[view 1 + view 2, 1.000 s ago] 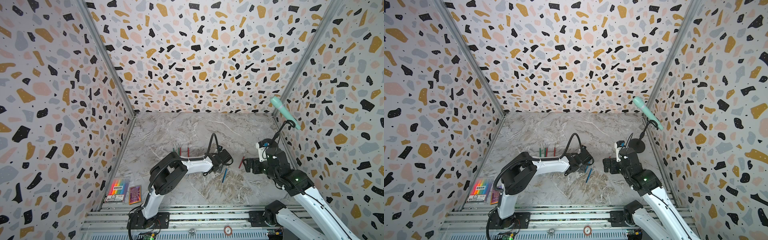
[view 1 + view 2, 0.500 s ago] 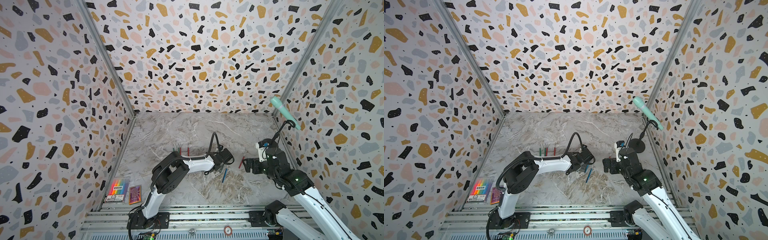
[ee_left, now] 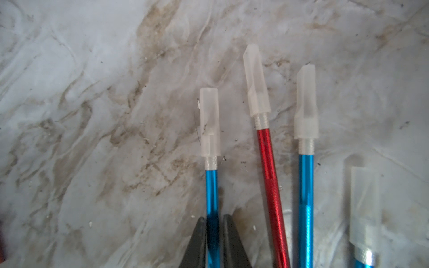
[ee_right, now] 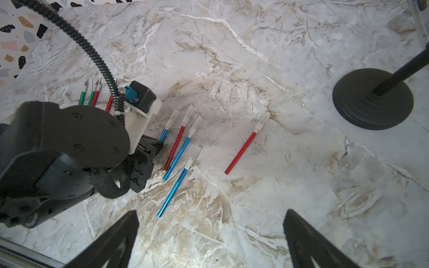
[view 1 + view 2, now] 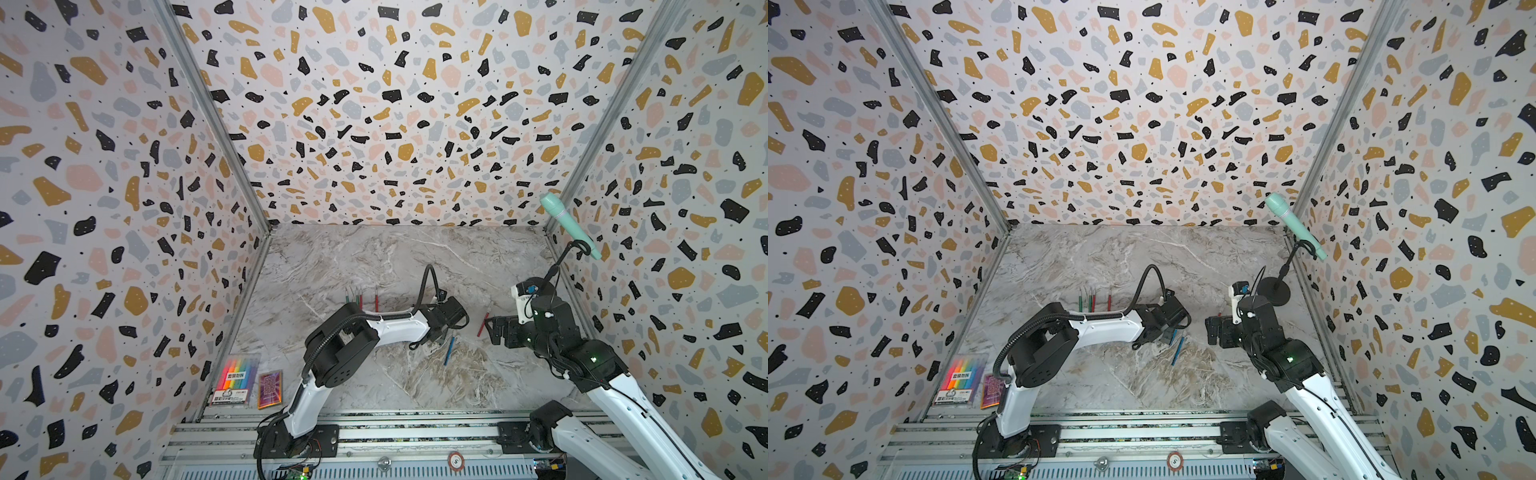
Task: Remove protective caps from carving knives
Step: Pick up the carving knife from the center of the board.
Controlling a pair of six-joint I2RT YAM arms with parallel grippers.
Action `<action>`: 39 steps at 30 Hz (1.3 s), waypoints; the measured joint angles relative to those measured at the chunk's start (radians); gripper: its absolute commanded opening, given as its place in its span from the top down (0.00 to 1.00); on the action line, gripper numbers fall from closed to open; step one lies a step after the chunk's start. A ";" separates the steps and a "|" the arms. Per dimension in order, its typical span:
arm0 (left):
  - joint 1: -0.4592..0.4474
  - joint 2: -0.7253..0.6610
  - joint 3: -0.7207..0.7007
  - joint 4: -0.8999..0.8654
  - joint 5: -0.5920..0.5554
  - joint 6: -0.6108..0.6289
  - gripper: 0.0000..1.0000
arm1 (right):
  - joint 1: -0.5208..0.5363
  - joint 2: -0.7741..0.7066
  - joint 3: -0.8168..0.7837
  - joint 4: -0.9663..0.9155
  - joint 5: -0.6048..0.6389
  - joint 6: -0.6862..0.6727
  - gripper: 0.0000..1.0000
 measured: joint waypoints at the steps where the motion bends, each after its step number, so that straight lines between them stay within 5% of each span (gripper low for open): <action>1: 0.000 0.000 -0.001 0.001 0.000 0.000 0.89 | 0.000 0.000 0.000 0.000 0.000 0.000 0.01; 9: 0.001 -0.001 -0.005 0.003 -0.001 0.000 1.00 | 0.000 0.000 0.000 0.000 0.000 0.002 0.01; 19: 0.016 -0.079 -0.089 -0.031 -0.007 0.001 1.00 | 0.000 0.000 0.000 0.000 0.000 0.003 0.01; 31: 0.020 -0.452 -0.291 0.095 0.118 0.046 1.00 | 0.000 0.090 0.044 -0.008 -0.041 0.014 0.01; 39: 0.000 -0.594 -0.447 0.226 0.217 0.056 1.00 | 0.000 0.139 0.083 0.101 -0.257 0.133 0.03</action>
